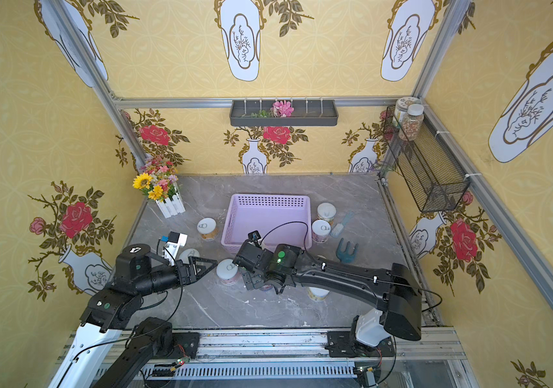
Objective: Put the canned food in the basket
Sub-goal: Pick up the canned food from the center of the board.
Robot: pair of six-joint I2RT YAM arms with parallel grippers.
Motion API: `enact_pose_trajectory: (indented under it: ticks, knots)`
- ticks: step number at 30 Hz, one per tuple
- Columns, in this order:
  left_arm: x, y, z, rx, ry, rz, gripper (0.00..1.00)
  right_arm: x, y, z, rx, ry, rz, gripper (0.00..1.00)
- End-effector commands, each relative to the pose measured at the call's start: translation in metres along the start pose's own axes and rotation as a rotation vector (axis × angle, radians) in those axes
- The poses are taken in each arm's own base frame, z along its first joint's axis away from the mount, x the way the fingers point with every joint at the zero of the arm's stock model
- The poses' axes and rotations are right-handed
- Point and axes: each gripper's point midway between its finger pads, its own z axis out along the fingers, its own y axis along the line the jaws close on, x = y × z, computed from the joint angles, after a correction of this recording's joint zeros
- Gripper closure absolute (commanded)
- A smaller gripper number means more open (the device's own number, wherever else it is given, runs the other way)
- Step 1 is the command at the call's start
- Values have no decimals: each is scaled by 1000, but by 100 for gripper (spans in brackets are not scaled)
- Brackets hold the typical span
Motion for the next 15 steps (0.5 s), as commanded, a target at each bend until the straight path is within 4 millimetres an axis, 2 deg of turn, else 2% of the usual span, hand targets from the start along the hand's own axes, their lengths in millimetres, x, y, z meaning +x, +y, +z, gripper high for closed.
enact_pose_trajectory:
  ticks: [1, 15]
  knots:
    - [-5, 13, -1, -81, -28, 24, 0, -2, -10, 3, 30, 12, 36, 3]
    - [-3, 14, 1, -77, -5, 25, 0, -3, -3, 28, -2, 108, 39, 3]
